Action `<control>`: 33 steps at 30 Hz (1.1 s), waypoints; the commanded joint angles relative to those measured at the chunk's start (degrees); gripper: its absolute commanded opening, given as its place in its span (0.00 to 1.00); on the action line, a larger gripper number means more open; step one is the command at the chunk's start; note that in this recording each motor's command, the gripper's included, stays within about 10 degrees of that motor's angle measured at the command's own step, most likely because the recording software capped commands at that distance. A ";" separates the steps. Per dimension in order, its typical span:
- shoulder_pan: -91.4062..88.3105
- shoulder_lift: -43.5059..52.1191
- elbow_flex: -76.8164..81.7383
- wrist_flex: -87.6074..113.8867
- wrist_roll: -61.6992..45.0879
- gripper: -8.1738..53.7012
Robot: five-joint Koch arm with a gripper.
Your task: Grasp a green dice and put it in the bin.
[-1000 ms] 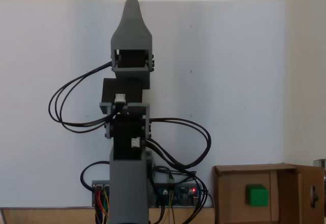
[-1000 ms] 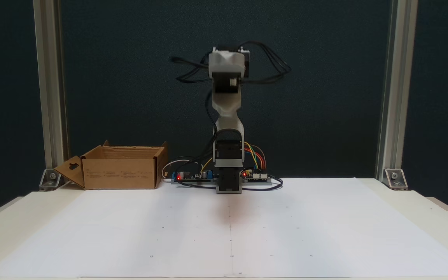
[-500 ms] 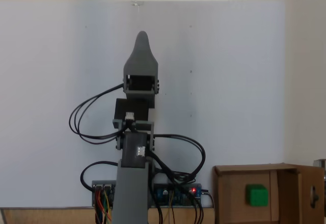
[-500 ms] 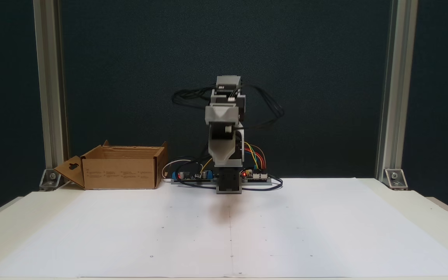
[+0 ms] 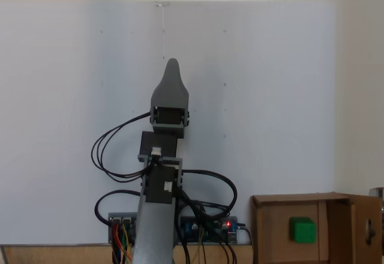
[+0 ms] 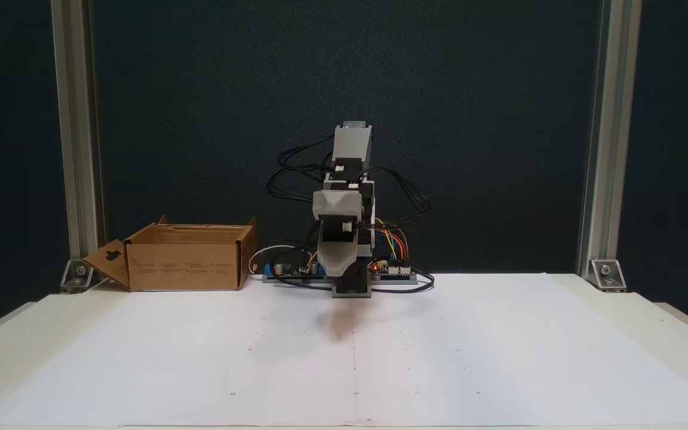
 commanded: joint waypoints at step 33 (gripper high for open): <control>-3.87 5.98 14.94 -51.66 0.00 0.85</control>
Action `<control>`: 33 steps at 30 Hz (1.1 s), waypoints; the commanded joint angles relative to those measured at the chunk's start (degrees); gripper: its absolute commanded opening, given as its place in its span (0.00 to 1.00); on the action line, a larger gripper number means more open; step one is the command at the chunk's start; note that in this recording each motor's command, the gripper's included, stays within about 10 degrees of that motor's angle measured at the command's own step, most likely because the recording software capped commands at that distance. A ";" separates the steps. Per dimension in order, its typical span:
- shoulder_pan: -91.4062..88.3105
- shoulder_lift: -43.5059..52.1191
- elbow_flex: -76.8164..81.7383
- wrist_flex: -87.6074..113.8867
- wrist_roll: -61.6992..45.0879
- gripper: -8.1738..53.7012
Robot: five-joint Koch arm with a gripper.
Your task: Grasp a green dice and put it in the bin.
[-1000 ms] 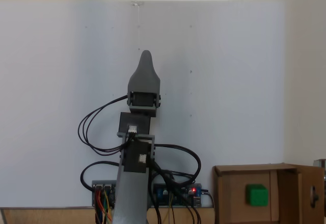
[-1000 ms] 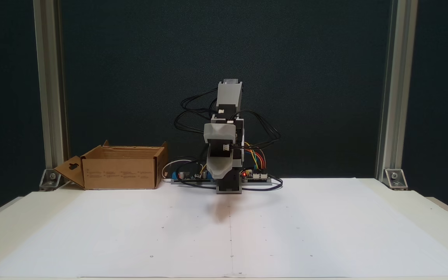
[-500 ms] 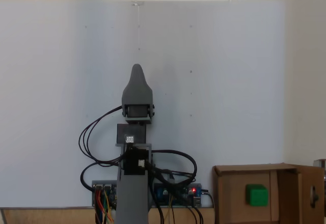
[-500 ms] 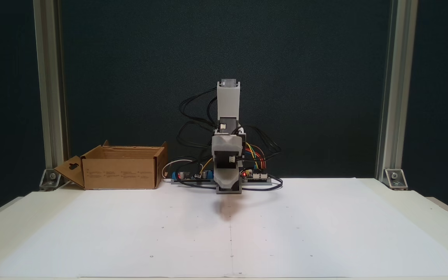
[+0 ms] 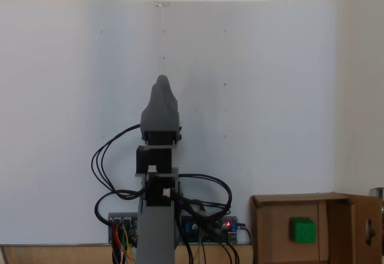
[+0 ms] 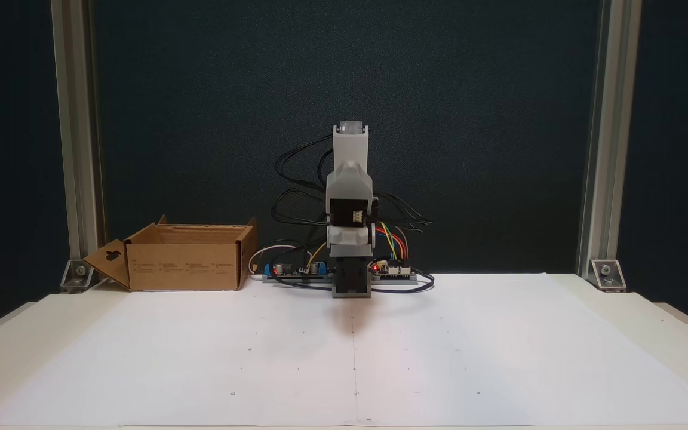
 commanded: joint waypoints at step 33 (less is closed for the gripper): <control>3.69 5.36 -0.44 -18.98 -0.09 0.86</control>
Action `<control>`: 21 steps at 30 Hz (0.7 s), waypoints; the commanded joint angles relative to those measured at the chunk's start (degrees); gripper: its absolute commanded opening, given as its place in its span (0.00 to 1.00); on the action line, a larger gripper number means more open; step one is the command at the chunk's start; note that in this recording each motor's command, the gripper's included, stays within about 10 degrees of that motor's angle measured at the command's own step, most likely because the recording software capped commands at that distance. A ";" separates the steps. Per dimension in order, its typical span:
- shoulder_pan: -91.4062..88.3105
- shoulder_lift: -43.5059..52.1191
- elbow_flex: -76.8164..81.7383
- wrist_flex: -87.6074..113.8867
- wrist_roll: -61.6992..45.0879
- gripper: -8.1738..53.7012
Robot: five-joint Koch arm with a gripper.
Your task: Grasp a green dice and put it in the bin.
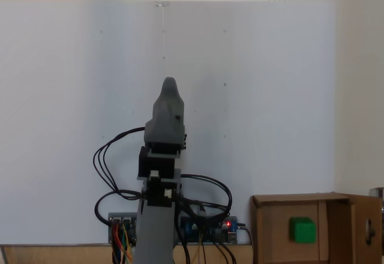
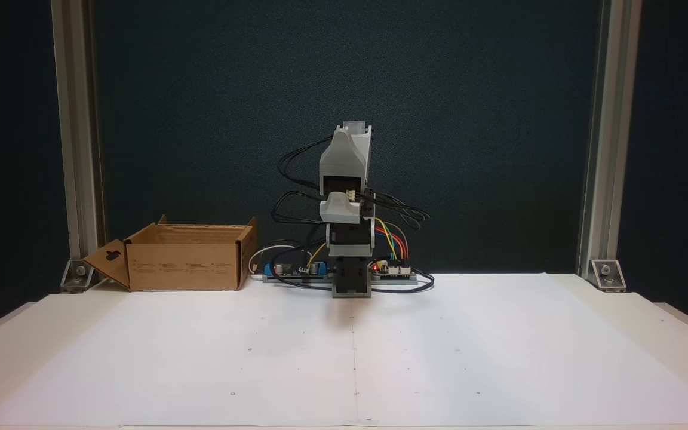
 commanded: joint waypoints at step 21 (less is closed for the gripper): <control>0.09 5.36 0.18 -6.06 0.00 0.86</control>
